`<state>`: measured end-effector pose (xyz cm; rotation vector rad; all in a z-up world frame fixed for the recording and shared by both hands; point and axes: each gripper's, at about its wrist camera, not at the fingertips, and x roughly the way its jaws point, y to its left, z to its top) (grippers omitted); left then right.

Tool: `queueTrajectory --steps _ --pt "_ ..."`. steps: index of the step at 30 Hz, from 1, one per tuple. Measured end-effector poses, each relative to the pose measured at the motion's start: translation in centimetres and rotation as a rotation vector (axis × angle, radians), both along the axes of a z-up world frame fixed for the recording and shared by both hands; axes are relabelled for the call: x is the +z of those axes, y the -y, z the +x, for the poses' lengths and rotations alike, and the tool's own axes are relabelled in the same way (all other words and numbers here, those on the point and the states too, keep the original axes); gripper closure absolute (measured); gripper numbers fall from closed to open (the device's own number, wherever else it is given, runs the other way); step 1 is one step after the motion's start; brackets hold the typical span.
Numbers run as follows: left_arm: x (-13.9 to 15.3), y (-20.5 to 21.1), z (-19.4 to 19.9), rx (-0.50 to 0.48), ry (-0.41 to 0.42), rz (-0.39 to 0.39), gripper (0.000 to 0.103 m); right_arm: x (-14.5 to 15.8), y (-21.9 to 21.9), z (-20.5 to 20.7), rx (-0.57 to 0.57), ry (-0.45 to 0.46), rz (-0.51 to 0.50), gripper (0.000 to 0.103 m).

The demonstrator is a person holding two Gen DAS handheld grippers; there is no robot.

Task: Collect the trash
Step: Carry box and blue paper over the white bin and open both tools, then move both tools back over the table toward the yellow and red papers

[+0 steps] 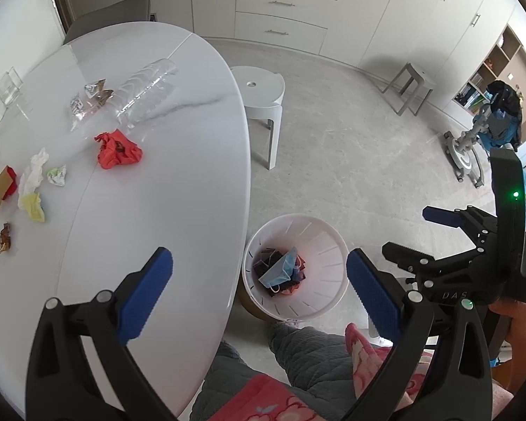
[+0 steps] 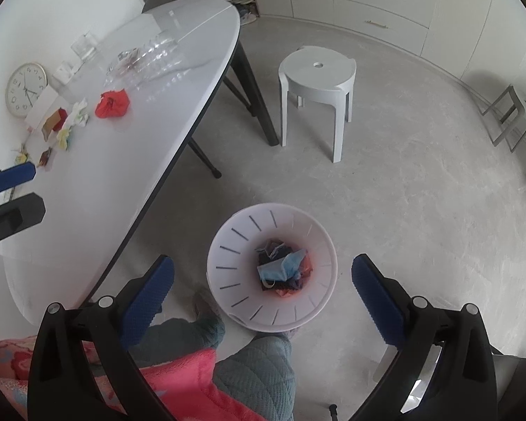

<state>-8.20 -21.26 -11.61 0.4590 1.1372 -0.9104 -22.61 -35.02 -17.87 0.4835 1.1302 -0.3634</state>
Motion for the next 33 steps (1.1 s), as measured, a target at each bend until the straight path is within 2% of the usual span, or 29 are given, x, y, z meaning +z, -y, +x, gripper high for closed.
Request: queueTrajectory --steps 8,14,19,23,28,33 --pt "0.4 -0.8 1.0 0.109 0.008 -0.014 0.008 0.5 0.5 1.3 0.063 0.010 -0.007 0.003" --pt "1.0 -4.1 4.6 0.329 0.026 -0.042 0.008 1.9 0.6 5.3 0.200 0.029 -0.041 0.003" --pt "1.2 -8.4 8.0 0.498 0.056 -0.012 0.008 3.3 -0.9 10.1 0.319 0.067 -0.053 0.003" --pt "0.9 -12.0 10.7 0.596 0.075 0.017 0.008 4.1 -2.7 13.9 0.365 0.098 -0.053 0.003" --pt "-0.2 -15.9 14.8 0.637 0.100 0.020 0.008 4.2 -5.4 19.1 0.362 0.120 -0.023 0.003" --pt "-2.4 -17.5 19.9 0.643 0.061 0.014 0.008 3.3 -7.5 23.5 0.317 0.115 0.004 0.003"
